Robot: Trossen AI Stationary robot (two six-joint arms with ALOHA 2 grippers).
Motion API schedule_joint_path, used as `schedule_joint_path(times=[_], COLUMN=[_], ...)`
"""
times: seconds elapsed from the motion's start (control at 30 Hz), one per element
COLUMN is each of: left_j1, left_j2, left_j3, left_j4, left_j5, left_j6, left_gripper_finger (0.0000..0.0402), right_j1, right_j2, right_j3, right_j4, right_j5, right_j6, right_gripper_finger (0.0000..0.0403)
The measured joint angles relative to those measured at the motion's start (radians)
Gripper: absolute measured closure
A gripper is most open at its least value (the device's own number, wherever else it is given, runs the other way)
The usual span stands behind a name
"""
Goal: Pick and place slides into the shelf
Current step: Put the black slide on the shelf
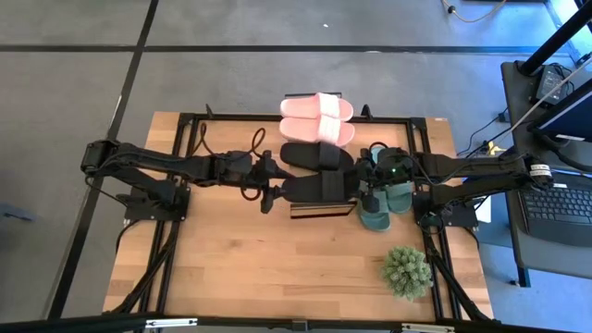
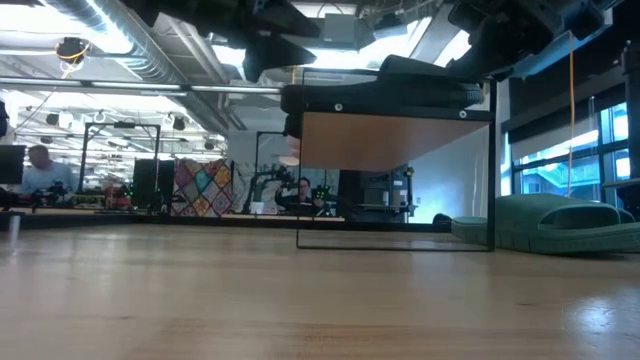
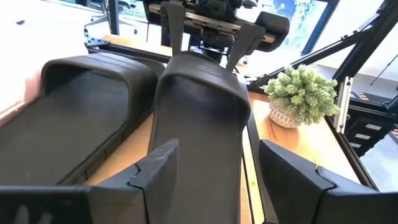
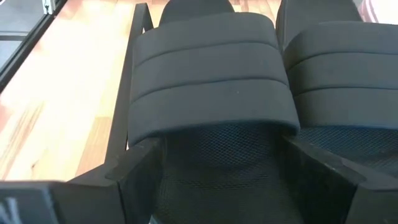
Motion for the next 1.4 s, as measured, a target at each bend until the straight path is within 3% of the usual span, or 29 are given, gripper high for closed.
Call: schedule_joint_path(times=[0.53,1.4], left_j1=[0.000,0.010], left_j2=[0.044,0.111], left_j3=[0.002,0.002], left_j4=[0.074,-0.019], left_j5=[0.052,0.093], left_j6=[0.008,-0.067], left_gripper_finger=[0.0189,0.0189], right_j1=[0.000,0.001], right_j2=[-0.002,-0.004], right_j3=[0.003,0.006], right_j4=[-0.001,-0.023], right_j5=[-0.003,0.014], right_j6=[0.000,0.025], right_gripper_finger=[0.0104,0.0104])
